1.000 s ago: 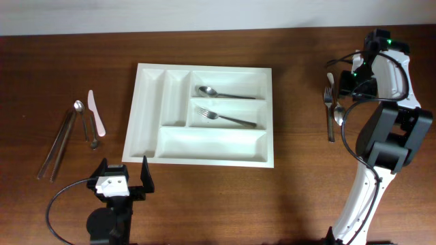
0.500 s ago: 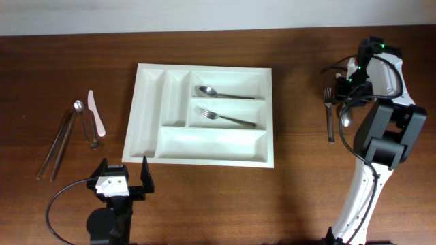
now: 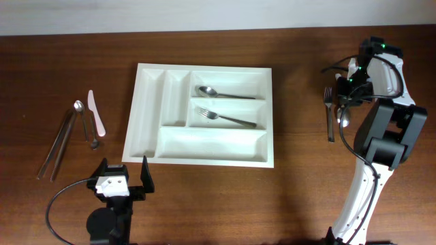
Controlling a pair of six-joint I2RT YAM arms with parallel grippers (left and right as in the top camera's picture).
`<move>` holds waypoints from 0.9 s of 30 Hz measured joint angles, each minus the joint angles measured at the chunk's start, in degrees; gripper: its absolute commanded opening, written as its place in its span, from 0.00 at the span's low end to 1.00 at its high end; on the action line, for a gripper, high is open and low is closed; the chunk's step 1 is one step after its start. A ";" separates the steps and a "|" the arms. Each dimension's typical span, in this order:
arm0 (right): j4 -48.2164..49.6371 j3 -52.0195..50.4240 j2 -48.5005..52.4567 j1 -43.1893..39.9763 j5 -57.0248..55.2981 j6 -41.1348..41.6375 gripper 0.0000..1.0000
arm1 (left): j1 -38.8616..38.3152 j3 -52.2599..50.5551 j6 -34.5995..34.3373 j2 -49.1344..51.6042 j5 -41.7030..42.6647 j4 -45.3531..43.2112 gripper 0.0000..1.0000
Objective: Pack container
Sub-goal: 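Close the right gripper on the spoon and lift it, then carry the spoon with the right gripper over the tray's upper compartment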
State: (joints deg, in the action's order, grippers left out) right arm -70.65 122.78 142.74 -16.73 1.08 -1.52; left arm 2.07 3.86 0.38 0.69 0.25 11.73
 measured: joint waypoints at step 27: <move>-7.30 22.36 1.55 0.00 4.48 2.67 0.04 | 0.00 0.00 0.00 0.00 0.00 0.00 0.99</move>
State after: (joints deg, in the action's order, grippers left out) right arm -77.95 145.14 144.29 -16.73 5.56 1.15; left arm 2.07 3.86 0.38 0.69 0.25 11.73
